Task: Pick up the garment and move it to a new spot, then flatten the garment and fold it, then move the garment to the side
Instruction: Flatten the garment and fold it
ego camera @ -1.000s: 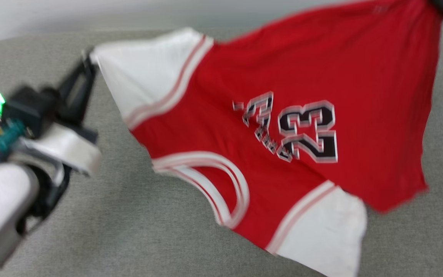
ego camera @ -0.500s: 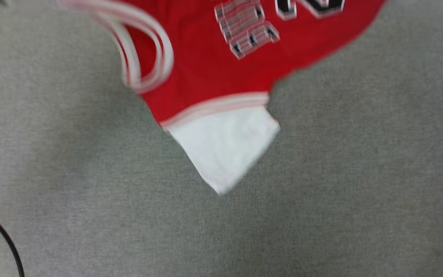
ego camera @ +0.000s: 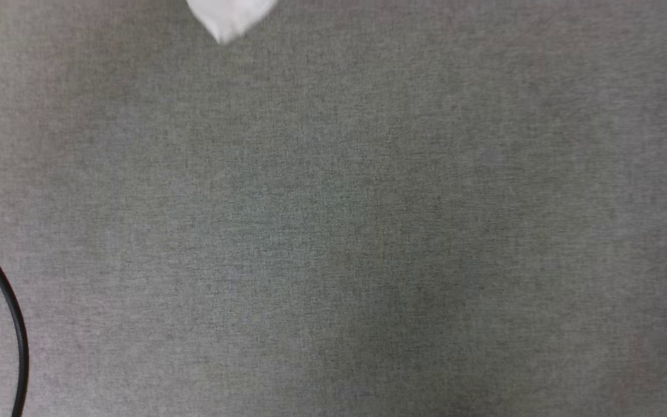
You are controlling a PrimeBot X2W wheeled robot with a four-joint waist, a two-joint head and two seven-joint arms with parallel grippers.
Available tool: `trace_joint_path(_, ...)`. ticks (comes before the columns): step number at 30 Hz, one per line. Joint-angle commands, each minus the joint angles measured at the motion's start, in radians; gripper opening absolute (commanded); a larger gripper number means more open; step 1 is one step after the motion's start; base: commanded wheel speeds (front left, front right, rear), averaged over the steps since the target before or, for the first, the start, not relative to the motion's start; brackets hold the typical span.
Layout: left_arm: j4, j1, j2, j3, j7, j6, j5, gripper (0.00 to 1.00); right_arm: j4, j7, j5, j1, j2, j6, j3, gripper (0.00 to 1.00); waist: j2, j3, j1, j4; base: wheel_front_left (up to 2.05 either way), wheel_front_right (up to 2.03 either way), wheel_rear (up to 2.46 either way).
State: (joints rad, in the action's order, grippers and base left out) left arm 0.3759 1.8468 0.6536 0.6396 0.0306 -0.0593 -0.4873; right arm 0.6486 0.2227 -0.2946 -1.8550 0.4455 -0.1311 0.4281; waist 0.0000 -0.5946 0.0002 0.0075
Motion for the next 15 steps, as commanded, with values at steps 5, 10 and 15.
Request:
trace_joint_path(5,0.127,0.11,-0.041,0.01,-0.051,-0.032,0.008,0.0,0.069,-0.046,0.035,-0.086,-0.031,0.001,0.005,0.0,0.0,-0.046,-0.0002,0.013,0.0,0.0,0.0)
trace_joint_path(10,0.211,0.122,-0.056,0.029,-0.091,-0.049,0.003,0.0,0.127,-0.082,0.032,-0.082,-0.058,0.001,0.033,0.0,0.0,-0.061,-0.0002,0.015,0.0,0.0,0.0)
trace_joint_path(15,0.278,0.043,-0.06,0.059,-0.134,-0.058,-0.017,0.0,0.176,-0.13,0.017,-0.01,-0.065,0.001,0.087,0.0,0.0,-0.05,-0.0002,0.016,0.0,0.0,0.0)
